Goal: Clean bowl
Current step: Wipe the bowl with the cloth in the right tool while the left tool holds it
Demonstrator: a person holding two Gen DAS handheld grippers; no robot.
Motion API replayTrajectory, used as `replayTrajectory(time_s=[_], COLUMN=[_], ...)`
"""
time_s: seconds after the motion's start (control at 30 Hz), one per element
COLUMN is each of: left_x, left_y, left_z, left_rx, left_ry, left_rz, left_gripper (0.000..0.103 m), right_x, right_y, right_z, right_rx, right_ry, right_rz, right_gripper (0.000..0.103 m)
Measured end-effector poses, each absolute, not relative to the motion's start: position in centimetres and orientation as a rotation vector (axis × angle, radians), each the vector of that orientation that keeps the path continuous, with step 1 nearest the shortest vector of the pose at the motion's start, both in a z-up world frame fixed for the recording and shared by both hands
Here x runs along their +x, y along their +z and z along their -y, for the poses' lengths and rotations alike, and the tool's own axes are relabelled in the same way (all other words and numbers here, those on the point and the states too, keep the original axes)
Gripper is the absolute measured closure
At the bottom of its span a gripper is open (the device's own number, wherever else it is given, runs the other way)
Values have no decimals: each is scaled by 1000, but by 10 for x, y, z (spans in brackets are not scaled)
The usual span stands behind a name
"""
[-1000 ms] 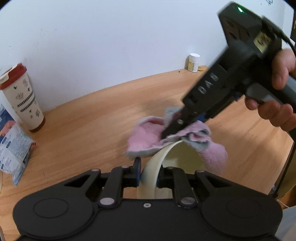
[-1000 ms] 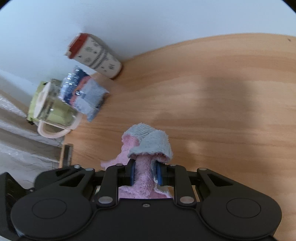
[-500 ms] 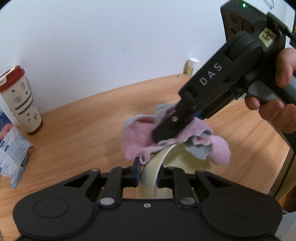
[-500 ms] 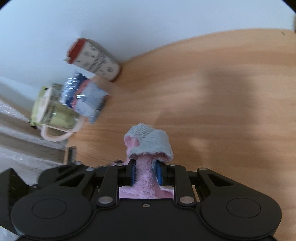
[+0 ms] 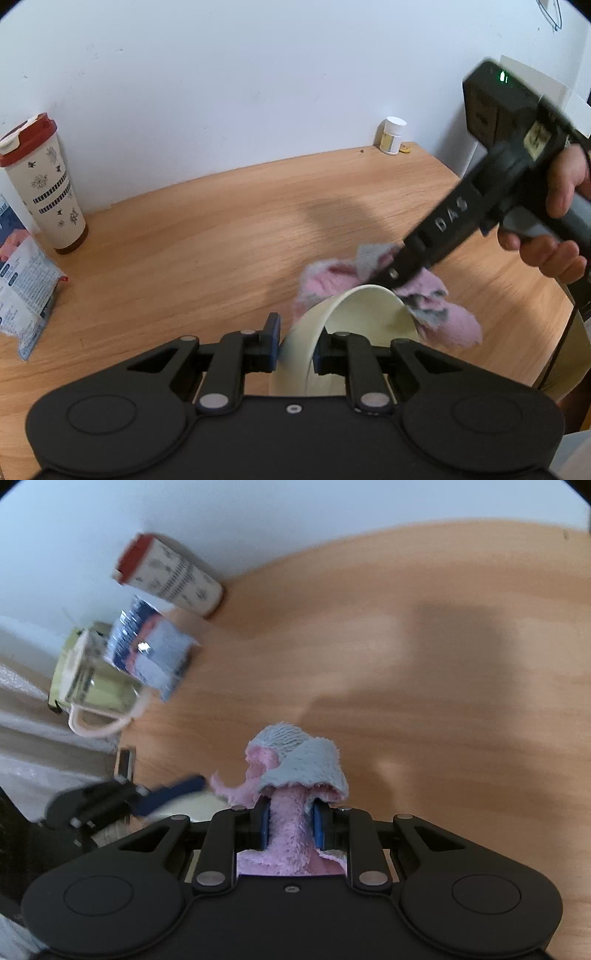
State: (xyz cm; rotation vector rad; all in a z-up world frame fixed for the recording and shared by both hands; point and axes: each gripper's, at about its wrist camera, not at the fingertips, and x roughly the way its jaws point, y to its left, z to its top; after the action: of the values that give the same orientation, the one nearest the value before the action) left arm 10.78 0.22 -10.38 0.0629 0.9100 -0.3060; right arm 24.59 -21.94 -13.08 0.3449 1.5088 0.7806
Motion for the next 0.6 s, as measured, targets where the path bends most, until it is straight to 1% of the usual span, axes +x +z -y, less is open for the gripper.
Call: replayTrajectory(time_s=[0.3, 0.5, 0.6], left_x=[110, 113, 113], left_y=[-95, -101, -101], left_z=[6, 9, 7], left_rx=[84, 73, 73], left_ry=[-335, -332, -330], left_rz=[-887, -892, -892], left_gripper=[88, 88, 87], right_x=[261, 257, 258], right_y=[-114, -98, -103], right_z=[215, 192, 199], right_rx=[544, 515, 536], right_ry=[855, 935, 916], right_rz=[-1469, -1444, -1457], right_gripper=[79, 79, 79])
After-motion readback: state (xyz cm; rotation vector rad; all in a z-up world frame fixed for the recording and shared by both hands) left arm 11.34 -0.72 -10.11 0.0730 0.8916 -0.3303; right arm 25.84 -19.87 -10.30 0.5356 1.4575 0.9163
